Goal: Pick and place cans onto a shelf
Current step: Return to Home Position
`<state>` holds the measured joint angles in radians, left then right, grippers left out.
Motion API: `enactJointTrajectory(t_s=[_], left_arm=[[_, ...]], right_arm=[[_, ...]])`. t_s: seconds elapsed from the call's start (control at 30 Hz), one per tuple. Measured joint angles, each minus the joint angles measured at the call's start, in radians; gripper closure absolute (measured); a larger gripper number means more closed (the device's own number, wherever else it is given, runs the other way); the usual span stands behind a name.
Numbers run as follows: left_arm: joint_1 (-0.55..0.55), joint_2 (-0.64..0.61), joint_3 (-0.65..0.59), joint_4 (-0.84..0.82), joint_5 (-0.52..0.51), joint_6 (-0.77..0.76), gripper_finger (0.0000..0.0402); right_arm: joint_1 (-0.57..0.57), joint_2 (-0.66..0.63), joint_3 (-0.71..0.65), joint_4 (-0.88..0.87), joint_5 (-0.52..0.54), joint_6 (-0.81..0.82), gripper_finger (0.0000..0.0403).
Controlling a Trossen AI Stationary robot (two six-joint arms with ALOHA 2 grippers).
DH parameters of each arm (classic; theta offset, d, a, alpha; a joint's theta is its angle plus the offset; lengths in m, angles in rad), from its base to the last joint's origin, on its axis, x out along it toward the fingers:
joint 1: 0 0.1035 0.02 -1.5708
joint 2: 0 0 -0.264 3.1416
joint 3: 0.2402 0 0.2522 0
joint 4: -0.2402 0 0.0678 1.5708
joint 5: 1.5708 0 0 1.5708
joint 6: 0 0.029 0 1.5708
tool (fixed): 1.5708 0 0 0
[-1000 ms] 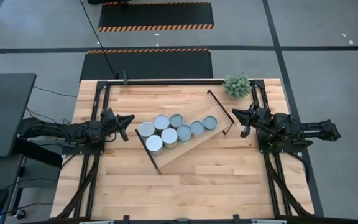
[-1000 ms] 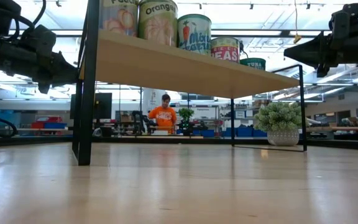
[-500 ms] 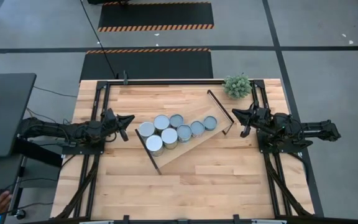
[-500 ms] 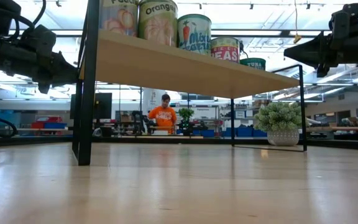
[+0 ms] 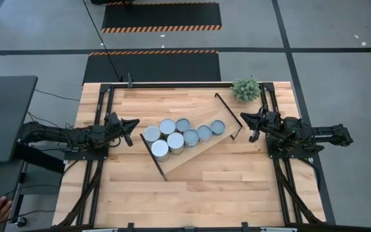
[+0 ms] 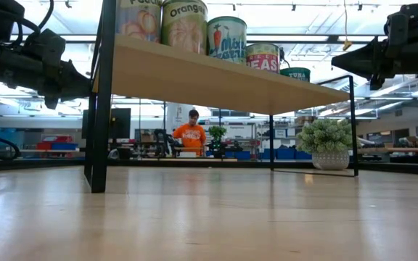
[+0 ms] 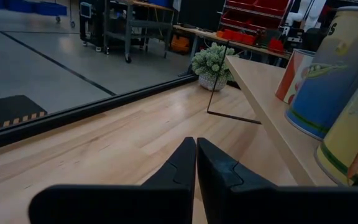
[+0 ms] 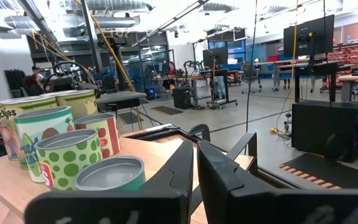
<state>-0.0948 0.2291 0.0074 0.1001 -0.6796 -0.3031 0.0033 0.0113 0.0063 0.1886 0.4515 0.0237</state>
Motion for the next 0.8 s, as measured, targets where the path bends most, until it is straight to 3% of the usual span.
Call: enactJointTrajectory(t_s=[0.8], left_arm=[[0.0,0.0,0.0,0.0,0.0,0.0,0.0378]], right_arm=[[0.0,0.0,0.0,0.0,0.0,0.0,0.0373]])
